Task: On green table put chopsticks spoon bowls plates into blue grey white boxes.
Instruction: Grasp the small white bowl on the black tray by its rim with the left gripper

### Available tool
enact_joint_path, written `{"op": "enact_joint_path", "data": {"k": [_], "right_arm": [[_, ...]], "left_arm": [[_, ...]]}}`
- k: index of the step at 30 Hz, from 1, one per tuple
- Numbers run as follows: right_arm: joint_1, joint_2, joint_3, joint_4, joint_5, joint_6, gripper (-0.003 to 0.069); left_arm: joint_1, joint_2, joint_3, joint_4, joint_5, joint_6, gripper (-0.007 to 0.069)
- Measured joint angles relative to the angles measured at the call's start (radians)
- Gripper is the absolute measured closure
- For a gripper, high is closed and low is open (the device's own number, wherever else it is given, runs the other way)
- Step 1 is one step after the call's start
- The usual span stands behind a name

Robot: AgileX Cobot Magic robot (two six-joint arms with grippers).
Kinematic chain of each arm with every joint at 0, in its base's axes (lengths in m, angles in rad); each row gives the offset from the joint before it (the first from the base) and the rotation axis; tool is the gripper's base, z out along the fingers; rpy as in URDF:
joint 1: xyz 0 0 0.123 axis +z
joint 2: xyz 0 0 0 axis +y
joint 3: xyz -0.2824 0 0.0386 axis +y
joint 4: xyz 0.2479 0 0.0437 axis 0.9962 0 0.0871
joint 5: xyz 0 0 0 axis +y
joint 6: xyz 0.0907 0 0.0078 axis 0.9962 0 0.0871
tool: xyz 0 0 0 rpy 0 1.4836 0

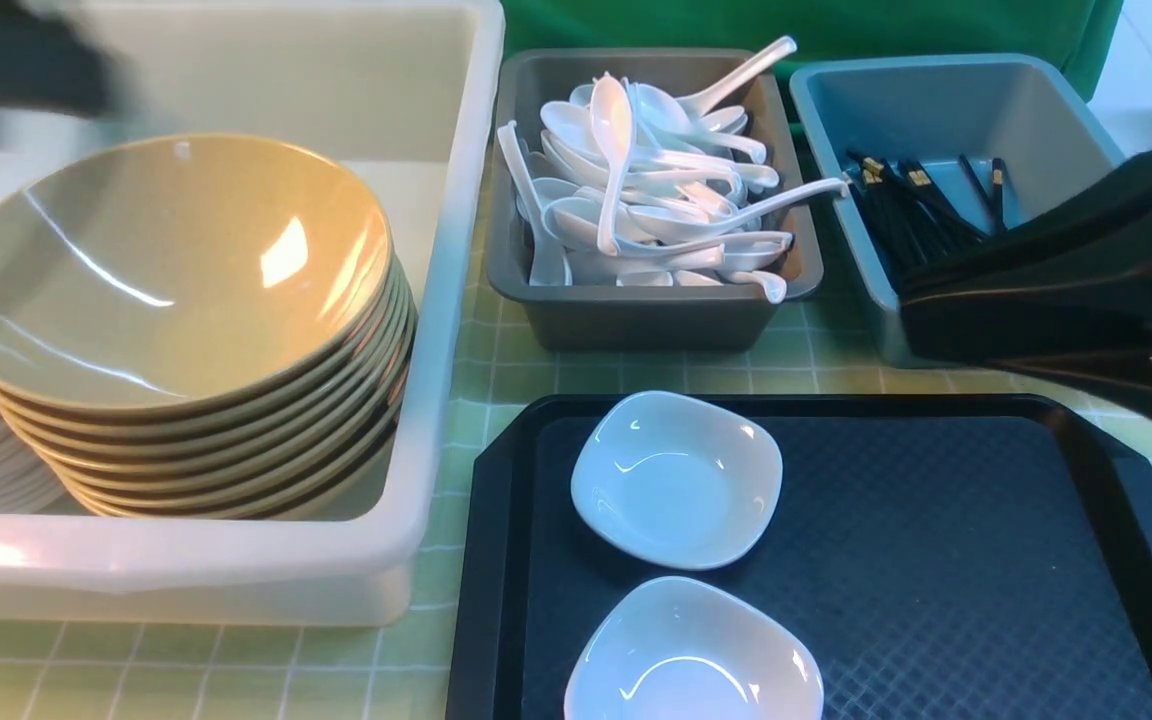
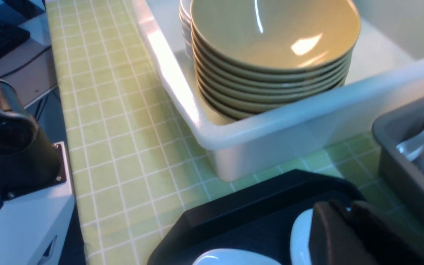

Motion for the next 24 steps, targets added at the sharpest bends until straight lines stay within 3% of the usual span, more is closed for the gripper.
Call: {"op": "enact_joint_path", "data": {"k": [3,4,5,10,13,18,24], "right_arm": [[0.0,-0.035,0.0,0.0,0.002,0.0,0.058],[0.0,-0.041,0.0,0.0,0.002,0.0,0.058],[0.0,-0.055,0.0,0.0,0.002,0.007,0.0578],[0.0,-0.068,0.0,0.0,0.005,0.059,0.0572],[0.0,-0.068,0.0,0.0,0.014,0.078,0.0569],[0.0,-0.068,0.0,0.0,0.036,0.083,0.0566],[0.0,-0.068,0.0,0.0,0.043,0.082,0.0559]], "left_arm": [[-0.262,0.053,0.003,-0.003,-0.011,-0.01,-0.0037],[-0.294,0.068,0.003,-0.002,-0.025,-0.016,-0.0037],[-0.428,0.113,0.003,0.018,-0.075,-0.057,-0.0028],[-0.657,0.302,-0.032,0.137,-0.185,-0.184,0.0013],[-0.712,0.467,-0.12,0.249,-0.176,-0.26,0.0046],[-0.72,0.675,-0.274,0.39,-0.098,-0.346,0.0072],[-0.72,0.822,-0.369,0.476,-0.055,-0.398,0.0072]]}}
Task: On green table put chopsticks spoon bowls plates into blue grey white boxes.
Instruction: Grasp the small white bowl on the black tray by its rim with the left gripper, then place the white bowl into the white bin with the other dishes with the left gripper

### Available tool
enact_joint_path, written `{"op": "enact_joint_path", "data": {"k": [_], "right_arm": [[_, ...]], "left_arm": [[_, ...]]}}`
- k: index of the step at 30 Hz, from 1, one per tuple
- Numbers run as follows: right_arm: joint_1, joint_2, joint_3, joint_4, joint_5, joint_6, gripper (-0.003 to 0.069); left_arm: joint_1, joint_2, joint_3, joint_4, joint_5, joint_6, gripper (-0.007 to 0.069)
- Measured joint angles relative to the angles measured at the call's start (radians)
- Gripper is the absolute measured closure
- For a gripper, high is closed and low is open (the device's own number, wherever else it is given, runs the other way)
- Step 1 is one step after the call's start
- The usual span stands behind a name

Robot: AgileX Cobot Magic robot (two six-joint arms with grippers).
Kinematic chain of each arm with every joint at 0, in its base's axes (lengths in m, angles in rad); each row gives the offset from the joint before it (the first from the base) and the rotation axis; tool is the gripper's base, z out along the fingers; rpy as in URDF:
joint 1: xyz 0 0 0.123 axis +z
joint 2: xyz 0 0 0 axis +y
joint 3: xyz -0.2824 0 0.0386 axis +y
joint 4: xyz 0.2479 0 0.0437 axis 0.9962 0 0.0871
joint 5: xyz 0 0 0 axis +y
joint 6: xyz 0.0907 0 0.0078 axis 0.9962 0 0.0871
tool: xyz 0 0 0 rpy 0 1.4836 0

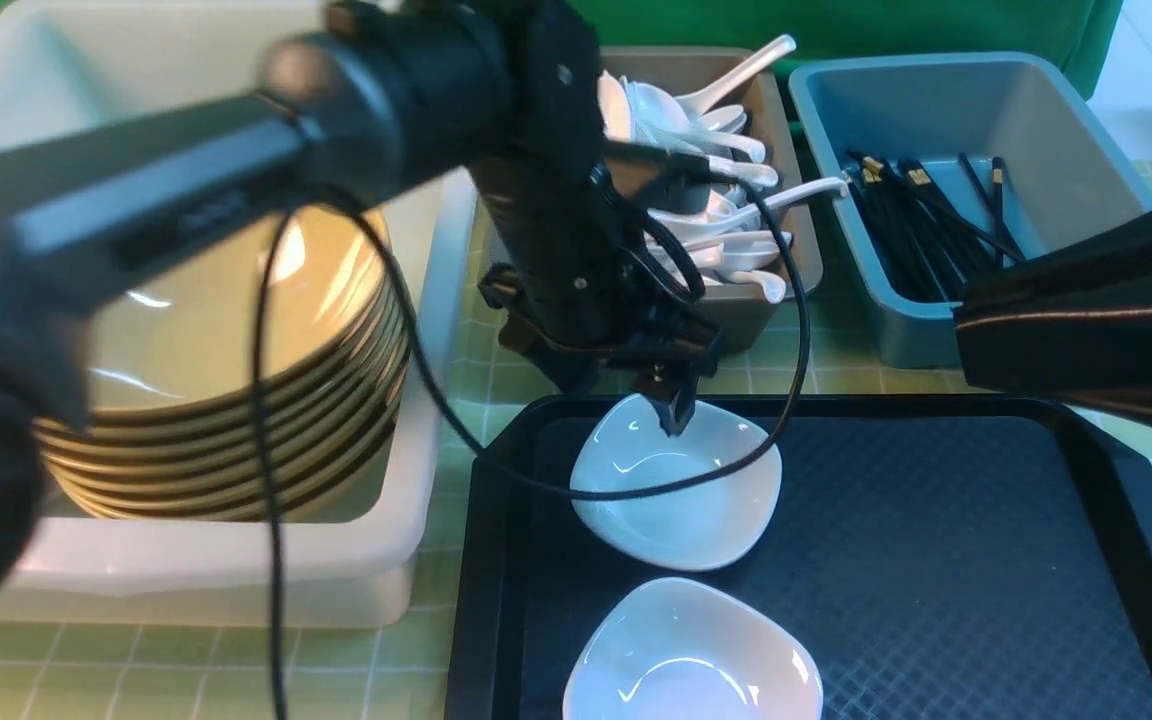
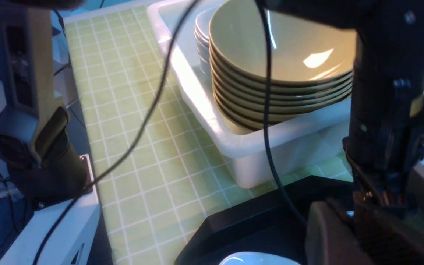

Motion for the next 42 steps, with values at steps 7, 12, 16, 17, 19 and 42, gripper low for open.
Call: {"op": "enact_joint_path", "data": {"k": [7,12,16,17,19,42], "right_arm": [[0.0,0.0,0.0,0.0,0.001,0.0,0.0558],[0.0,0.0,0.0,0.0,0.001,0.0,0.0552],[0.0,0.0,0.0,0.0,0.004,-0.001,0.0548],[0.0,0.0,0.0,0.0,0.004,-0.001,0.0547],[0.0,0.0,0.0,0.0,0.004,-0.001,0.0545],[0.003,0.135,-0.153,0.233,-0.011,-0.316,0.0528]], "left_arm": [[0.0,0.11,-0.008,0.117,-0.027,-0.099,0.0085],[0.001,0.157,-0.01,0.07,-0.047,-0.059,0.0272],[0.001,0.156,-0.018,0.022,-0.045,-0.026,0.0512],[0.002,0.148,-0.022,0.013,-0.041,-0.017,0.054],[0.003,0.136,-0.028,0.006,-0.029,-0.006,0.0565],[0.395,-0.707,0.111,-0.131,0.118,0.044,0.061]]}}
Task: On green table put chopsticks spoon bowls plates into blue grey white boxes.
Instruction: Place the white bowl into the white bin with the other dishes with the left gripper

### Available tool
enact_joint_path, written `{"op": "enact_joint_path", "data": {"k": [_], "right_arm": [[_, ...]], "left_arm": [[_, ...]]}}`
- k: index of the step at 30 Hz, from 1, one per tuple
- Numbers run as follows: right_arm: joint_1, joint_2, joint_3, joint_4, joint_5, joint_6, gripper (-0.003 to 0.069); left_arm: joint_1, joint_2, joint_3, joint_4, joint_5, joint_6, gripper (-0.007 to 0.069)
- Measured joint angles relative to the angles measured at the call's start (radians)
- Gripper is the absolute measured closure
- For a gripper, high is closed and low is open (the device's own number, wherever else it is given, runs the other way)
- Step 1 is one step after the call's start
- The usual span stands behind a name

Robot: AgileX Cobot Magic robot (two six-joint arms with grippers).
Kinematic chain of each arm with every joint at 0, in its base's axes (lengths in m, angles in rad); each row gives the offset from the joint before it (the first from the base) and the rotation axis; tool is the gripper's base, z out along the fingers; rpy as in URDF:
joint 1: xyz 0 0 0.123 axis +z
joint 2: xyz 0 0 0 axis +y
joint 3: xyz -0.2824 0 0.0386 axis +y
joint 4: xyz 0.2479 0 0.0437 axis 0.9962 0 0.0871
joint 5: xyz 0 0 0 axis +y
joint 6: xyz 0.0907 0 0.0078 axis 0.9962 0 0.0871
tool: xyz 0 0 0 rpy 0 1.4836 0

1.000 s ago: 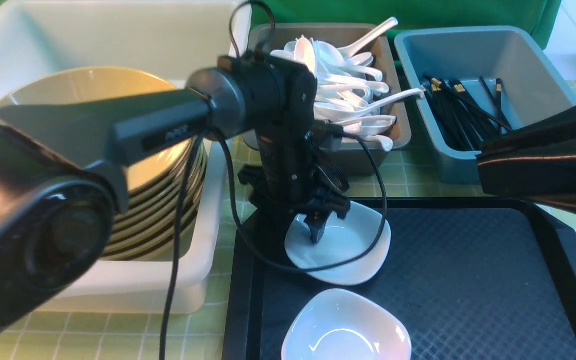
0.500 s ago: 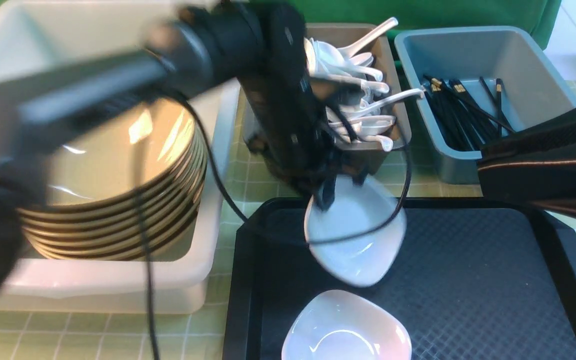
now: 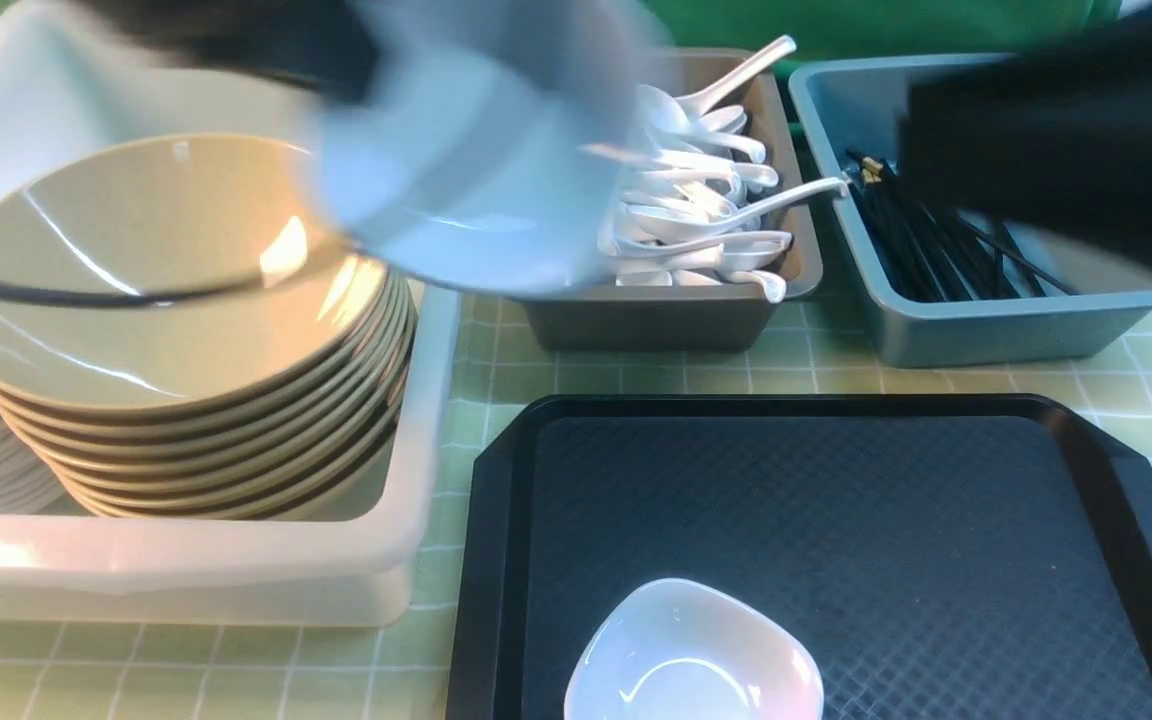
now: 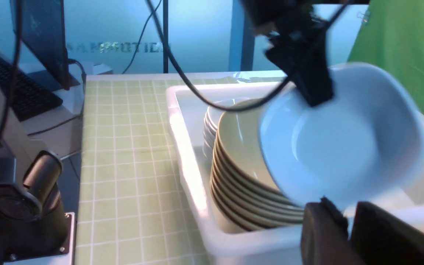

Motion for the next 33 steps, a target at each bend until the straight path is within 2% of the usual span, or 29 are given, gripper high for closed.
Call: {"op": "enact_joint_path", "data": {"k": [2,4,5,6,7,9,13,14,23,33], "right_arm": [[0.018,0.052,-0.067,-0.03,0.023,0.022,0.0528],[0.084,0.136,-0.18,-0.118,0.029,0.099,0.0528],[0.117,0.166,-0.221,-0.177,0.031,0.149,0.0528],[0.126,0.173,-0.231,-0.177,0.031,0.149,0.0528],[0.229,0.253,-0.323,-0.311,0.033,0.262,0.0528],[0.338,0.335,-0.426,-0.441,0.038,0.37,0.0525],[0.46,0.435,-0.521,-0.595,0.06,0.501,0.0521],[0.506,0.479,-0.554,-0.642,0.078,0.555,0.0518],[0.535,0.53,-0.572,-0.674,0.146,0.611,0.0514],[0.535,0.53,-0.574,-0.674,0.195,0.612,0.0507]], "left_arm": [[0.124,-0.028,0.055,-0.022,0.002,0.005,0.061],[0.322,-0.044,0.115,-0.07,0.003,0.015,0.061],[0.373,-0.047,0.133,-0.089,0.003,0.015,0.061],[0.406,-0.048,0.138,-0.094,0.003,0.015,0.061],[0.552,-0.049,0.172,-0.138,-0.007,0.016,0.061],[0.714,-0.039,0.198,-0.195,-0.029,0.015,0.061],[0.861,-0.003,0.202,-0.234,-0.052,0.004,0.061],[0.926,0.032,0.202,-0.23,-0.059,-0.01,0.061],[0.951,0.202,0.206,-0.145,-0.1,-0.088,0.061],[0.85,0.295,0.206,-0.012,-0.075,-0.207,0.0583]]}}
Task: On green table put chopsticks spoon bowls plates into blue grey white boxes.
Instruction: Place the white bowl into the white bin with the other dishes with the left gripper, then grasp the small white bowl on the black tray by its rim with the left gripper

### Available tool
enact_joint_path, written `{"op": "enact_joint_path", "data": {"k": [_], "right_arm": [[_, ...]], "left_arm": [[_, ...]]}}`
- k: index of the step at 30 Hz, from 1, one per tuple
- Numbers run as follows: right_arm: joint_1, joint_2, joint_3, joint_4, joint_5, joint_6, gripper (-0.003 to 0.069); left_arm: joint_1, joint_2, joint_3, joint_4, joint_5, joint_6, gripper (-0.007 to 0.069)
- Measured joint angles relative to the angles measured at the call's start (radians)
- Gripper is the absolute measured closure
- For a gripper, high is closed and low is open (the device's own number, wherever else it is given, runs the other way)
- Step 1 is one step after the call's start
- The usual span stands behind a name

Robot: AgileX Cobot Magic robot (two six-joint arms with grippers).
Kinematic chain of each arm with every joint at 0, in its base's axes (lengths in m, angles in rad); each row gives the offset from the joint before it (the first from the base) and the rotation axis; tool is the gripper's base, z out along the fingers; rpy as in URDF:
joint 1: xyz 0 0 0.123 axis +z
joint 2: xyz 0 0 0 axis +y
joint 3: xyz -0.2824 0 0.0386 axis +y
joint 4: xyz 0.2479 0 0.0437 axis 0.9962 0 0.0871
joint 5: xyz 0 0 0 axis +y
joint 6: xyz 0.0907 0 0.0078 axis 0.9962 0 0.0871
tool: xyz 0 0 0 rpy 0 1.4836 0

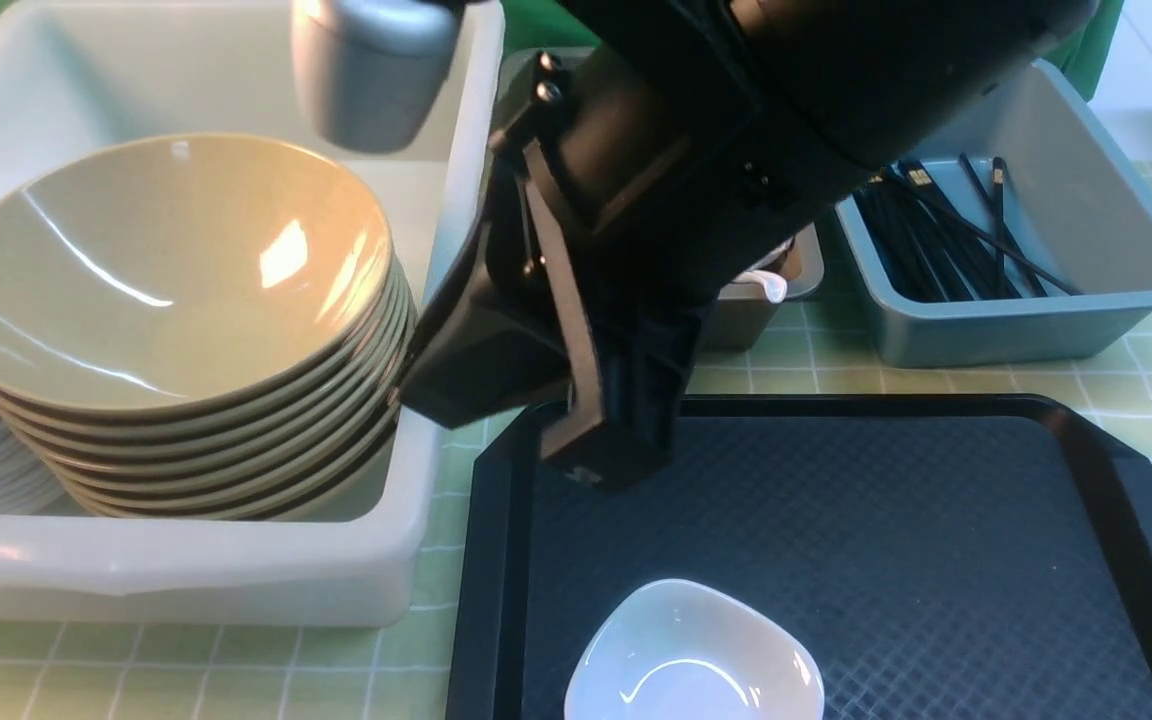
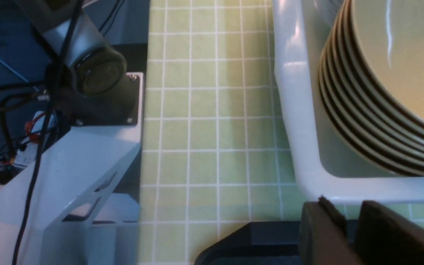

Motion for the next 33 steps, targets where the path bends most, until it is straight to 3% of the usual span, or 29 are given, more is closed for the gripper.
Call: {"op": "enact_joint_path", "data": {"k": [9,15,16,18,23,28,31,32,33], "right_arm": [[0.0,0.0,0.0,0.0,0.012,0.0,0.0501],[-0.042,-0.031,0.0,-0.003,0.042,0.0,0.0496],[-0.079,-0.061,0.0,-0.004,0.055,0.0,0.0496],[-0.13,-0.101,0.0,-0.006,0.091,0.001,0.0496],[-0.256,-0.2,0.012,-0.025,0.095,0.02,0.0494],[-0.362,-0.385,0.165,-0.037,0.095,0.023,0.0487],[-0.368,-0.471,0.273,-0.037,0.095,0.011,0.0485],[-0.368,-0.547,0.375,-0.036,0.094,-0.008,0.0484],[-0.368,-0.555,0.385,-0.036,0.093,-0.01,0.0482]], "left_arm": [[-0.039,-0.006,0.0,0.092,0.029,-0.059,0.0387],[-0.049,-0.04,-0.018,0.189,0.046,-0.081,0.0141],[-0.049,-0.054,-0.03,0.22,0.046,-0.101,0.0066],[-0.05,-0.09,-0.039,0.221,0.047,-0.106,-0.0012],[-0.125,-0.238,-0.066,0.113,0.051,-0.022,-0.0039],[-0.471,-0.4,-0.08,-0.145,0.051,0.268,-0.0039],[-0.702,-0.406,-0.073,-0.191,0.06,0.411,-0.0036],[-0.83,-0.39,-0.049,-0.187,0.062,0.443,-0.0019],[-0.86,-0.387,-0.045,-0.185,0.062,0.445,-0.0017]]}}
